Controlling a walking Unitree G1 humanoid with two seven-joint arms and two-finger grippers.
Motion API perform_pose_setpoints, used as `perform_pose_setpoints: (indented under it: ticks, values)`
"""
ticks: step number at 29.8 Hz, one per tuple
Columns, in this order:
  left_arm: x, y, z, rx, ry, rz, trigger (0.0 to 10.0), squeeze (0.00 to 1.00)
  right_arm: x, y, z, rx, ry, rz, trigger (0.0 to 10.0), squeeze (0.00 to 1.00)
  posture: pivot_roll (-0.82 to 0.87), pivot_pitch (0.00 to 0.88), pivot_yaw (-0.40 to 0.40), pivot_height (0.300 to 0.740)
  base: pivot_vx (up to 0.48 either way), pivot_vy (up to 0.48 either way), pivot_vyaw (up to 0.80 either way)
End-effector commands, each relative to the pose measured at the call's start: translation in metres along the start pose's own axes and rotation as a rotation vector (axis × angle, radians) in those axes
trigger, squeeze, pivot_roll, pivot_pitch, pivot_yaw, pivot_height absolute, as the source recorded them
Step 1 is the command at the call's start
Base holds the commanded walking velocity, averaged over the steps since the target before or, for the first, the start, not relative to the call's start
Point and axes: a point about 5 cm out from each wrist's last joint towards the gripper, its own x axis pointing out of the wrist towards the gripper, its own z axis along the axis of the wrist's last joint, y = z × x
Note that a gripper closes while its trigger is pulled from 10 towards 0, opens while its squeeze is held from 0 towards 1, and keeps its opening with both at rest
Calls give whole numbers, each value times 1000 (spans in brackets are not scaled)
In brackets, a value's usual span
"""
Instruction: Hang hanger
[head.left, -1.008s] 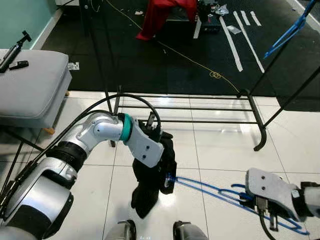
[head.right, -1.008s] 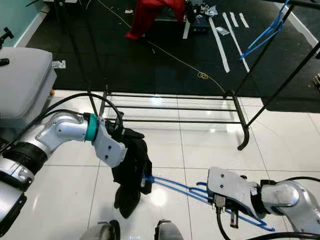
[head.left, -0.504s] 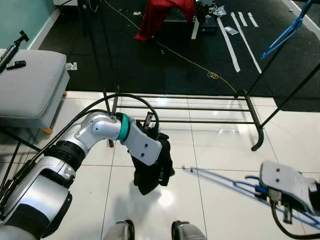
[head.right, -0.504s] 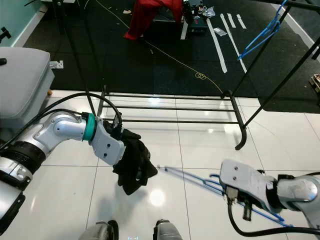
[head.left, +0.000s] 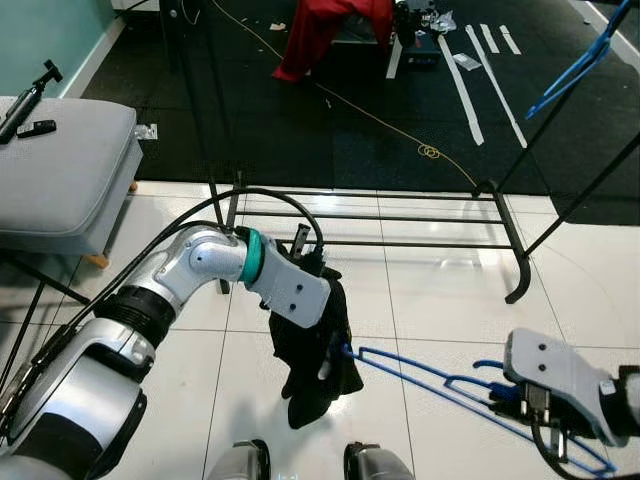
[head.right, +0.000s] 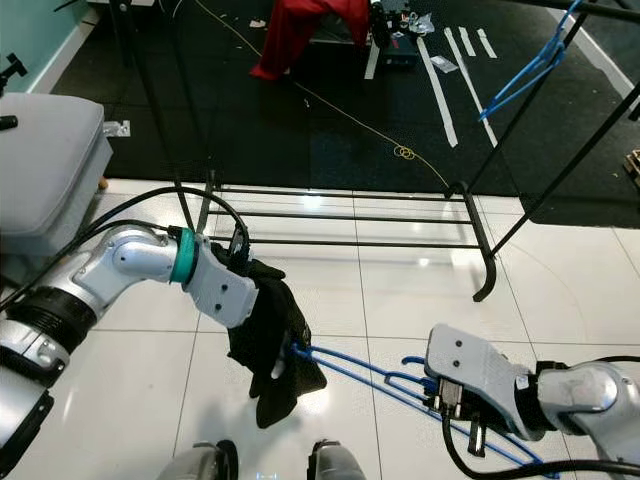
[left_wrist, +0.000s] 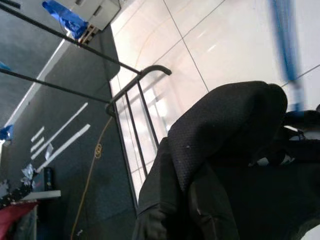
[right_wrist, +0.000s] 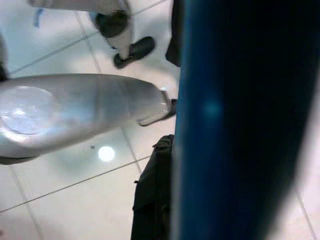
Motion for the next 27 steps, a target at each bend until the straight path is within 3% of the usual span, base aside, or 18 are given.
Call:
perform_pose_setpoints:
  ticks: [1,11,16,20,27]
  values:
    - [1,-3,-2,0,20,-11,10000,0,2,6,-2,17,9,46,10000,0,-114,106,37,740,0,0,0]
    - [0,-2,-2,0,27,-27,10000,0,2,-6,-8,-14,34,-65,10000,0,-114,104,39,740,0,0,0]
    - [-2,-3,1,-17,12,-45,10000,0,7,-23,-6,-19,-11,-198,10000,0,-112,106,36,740,0,0,0]
    - [-2,-3,2,-29,9,-48,10000,0,9,-24,-4,-3,-44,-196,10000,0,-112,106,36,740,0,0,0]
    - [-1,-1,2,-52,22,-37,10000,0,10,-12,-1,25,-85,-97,10000,0,-111,113,32,740,0,0,0]
